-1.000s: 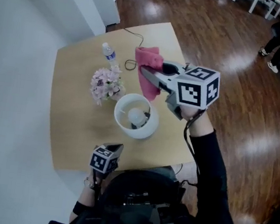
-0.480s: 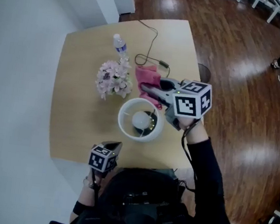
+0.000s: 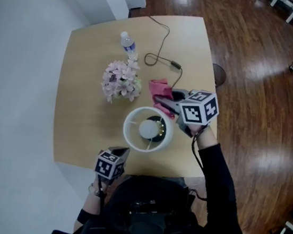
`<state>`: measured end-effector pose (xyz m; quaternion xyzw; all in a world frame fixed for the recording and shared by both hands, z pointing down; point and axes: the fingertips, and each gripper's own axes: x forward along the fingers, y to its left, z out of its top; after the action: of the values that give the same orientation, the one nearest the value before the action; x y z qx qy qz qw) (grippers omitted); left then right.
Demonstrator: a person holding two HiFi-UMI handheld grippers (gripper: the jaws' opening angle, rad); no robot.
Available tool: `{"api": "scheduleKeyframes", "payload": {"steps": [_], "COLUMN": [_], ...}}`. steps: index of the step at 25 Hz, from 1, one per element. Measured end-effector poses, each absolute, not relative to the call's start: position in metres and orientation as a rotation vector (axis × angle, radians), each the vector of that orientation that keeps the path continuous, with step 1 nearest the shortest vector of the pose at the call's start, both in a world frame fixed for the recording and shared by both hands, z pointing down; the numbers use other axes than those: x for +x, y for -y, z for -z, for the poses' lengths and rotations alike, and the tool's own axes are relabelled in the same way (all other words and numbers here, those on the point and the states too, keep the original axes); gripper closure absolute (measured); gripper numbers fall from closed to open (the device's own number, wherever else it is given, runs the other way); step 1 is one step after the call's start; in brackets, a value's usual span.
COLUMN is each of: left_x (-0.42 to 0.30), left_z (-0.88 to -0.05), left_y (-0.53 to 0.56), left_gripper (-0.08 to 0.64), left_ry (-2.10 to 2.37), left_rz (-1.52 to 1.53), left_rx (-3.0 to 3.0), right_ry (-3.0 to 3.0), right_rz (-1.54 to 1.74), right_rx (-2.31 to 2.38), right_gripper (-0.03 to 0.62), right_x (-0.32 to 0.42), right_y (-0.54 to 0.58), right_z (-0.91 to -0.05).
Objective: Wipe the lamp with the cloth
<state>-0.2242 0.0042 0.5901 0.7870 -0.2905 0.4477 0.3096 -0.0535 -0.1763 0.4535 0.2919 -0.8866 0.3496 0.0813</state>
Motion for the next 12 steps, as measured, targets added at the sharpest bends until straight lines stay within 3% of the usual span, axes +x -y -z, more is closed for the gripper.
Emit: {"api": "scheduleKeyframes", "payload": {"steps": [5, 12], "left_x": [-0.226, -0.226], "left_z": [-0.593, -0.594], "left_y": [-0.003, 0.002], "left_gripper": [0.560, 0.560], "left_ry": [0.769, 0.776], "left_rz": [-1.187, -1.183], "left_rx": [2.062, 2.064], "right_ry": [2.581, 2.802], "right_rz": [-1.031, -0.740], "right_rx": [0.852, 0.650], "right_gripper": [0.474, 0.474], "right_x": [-0.048, -0.076], "right_y": [0.188, 0.202], "right_z": [-0.474, -0.356]}}
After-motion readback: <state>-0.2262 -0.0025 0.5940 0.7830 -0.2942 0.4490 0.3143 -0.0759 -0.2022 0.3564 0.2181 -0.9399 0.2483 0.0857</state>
